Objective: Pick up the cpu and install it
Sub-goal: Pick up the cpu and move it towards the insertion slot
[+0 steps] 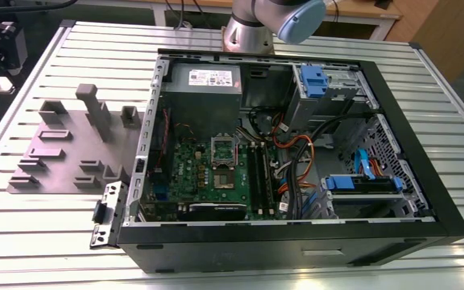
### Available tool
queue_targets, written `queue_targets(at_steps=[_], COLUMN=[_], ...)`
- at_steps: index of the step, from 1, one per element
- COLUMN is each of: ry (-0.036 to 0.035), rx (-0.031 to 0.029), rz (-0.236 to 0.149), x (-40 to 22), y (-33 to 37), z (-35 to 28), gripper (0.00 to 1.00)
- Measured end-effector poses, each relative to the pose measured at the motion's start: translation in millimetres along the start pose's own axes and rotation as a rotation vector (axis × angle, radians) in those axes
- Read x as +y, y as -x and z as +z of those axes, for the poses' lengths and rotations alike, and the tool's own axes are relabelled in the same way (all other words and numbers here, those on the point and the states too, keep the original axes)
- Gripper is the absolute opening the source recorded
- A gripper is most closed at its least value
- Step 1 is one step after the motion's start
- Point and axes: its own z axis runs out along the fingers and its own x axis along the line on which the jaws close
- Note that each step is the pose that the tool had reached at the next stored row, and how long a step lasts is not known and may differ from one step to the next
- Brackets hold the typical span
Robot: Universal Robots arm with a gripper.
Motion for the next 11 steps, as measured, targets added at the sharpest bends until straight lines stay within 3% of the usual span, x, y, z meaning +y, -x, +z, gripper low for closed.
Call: queue_targets(at_steps=[11], ry=[0.0], rx=[0.0], rz=[0.0], x=[0.2], y=[0.0], z=[-4.5], gripper=[0.47])
